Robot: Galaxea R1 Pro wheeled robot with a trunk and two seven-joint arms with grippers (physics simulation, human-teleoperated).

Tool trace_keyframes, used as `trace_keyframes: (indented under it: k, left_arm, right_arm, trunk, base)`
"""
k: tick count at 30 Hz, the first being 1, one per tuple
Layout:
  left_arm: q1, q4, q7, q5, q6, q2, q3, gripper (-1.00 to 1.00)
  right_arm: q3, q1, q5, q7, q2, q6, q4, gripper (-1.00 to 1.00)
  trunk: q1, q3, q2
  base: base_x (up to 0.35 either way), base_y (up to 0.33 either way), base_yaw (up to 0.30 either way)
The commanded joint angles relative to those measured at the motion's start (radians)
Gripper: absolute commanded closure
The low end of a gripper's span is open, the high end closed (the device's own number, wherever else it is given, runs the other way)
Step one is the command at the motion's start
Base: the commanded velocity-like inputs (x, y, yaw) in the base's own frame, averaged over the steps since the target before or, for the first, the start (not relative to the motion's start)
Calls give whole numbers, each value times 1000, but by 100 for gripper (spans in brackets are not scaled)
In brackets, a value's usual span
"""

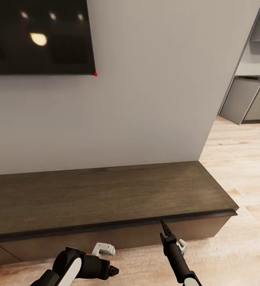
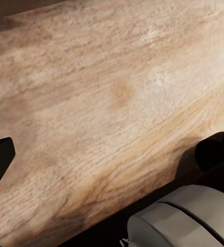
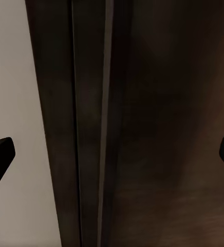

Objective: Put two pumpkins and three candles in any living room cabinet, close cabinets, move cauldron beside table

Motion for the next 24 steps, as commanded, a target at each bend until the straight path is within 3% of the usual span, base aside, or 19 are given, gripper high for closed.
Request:
trace_keyframes:
  k: [1, 24]
  left_arm:
    - [-1, -1, -6, -6, 3, 1, -1, -100]
    - [-1, -1, -6, -6, 3, 1, 0, -100]
  right_arm:
    - [0, 0, -10, 3, 0, 7, 0, -100]
    - [0, 0, -10, 3, 0, 7, 0, -100]
  trunk:
    - [0, -1, 0]
    - [0, -1, 0]
  base:
    - [2, 0, 0]
    - [26, 9, 0]
